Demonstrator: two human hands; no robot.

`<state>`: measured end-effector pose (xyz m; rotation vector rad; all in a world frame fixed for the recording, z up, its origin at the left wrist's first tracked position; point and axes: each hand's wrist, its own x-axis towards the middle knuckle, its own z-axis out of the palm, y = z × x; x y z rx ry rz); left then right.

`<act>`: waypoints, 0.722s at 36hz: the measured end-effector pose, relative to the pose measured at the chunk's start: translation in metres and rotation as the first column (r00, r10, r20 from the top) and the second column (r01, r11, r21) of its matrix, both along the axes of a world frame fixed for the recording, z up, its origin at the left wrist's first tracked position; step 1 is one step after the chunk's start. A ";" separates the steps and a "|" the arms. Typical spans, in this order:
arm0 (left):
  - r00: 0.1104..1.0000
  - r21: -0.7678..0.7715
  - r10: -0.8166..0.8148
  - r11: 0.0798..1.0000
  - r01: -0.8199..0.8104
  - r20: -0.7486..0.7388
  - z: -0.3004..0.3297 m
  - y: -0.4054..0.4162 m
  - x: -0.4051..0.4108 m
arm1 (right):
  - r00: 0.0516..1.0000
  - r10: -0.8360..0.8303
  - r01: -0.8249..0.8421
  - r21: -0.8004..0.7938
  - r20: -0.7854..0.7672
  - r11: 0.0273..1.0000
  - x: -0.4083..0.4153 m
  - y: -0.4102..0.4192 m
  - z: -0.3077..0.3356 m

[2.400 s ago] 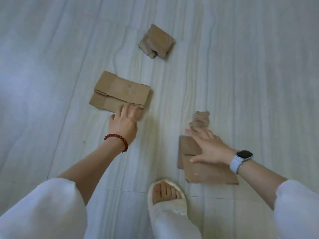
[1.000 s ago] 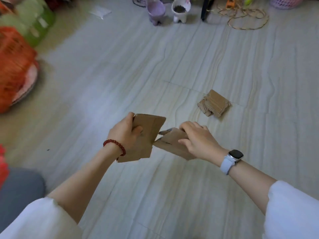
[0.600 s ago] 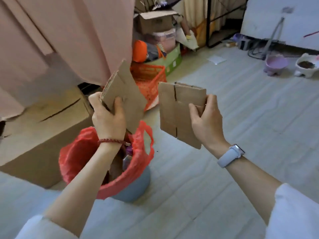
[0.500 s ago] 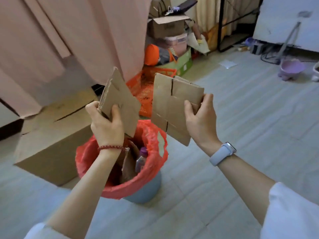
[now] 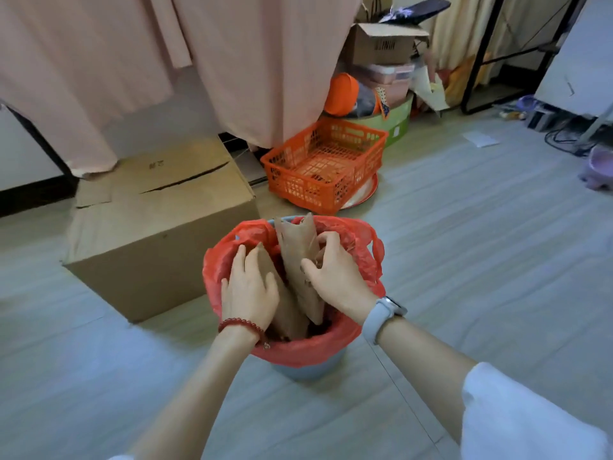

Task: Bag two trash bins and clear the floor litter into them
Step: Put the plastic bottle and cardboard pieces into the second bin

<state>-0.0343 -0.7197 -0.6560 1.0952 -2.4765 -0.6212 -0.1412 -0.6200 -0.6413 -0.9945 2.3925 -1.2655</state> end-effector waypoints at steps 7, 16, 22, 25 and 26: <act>0.960 -0.131 -0.035 0.989 0.074 0.279 -0.014 -0.012 0.019 | 0.971 0.240 -0.231 0.290 0.006 0.929 -0.002 -0.007 -0.016; 1.000 -0.053 -0.016 0.998 0.016 0.001 -0.019 -0.022 0.038 | 0.914 0.399 -0.403 0.243 0.068 0.882 0.001 -0.021 -0.004; 0.982 0.168 -0.047 0.983 0.078 -0.182 -0.011 -0.020 0.041 | 0.808 0.289 -0.375 0.071 0.513 0.924 0.016 -0.033 -0.005; 0.977 0.143 -0.067 0.985 0.097 -0.201 -0.005 -0.018 0.041 | 0.760 0.286 -0.333 -0.029 0.584 0.943 0.013 -0.035 -0.006; 0.981 0.125 -0.090 0.986 0.112 -0.172 -0.003 -0.018 0.040 | 0.738 0.285 -0.319 -0.055 0.612 0.946 0.012 -0.036 -0.008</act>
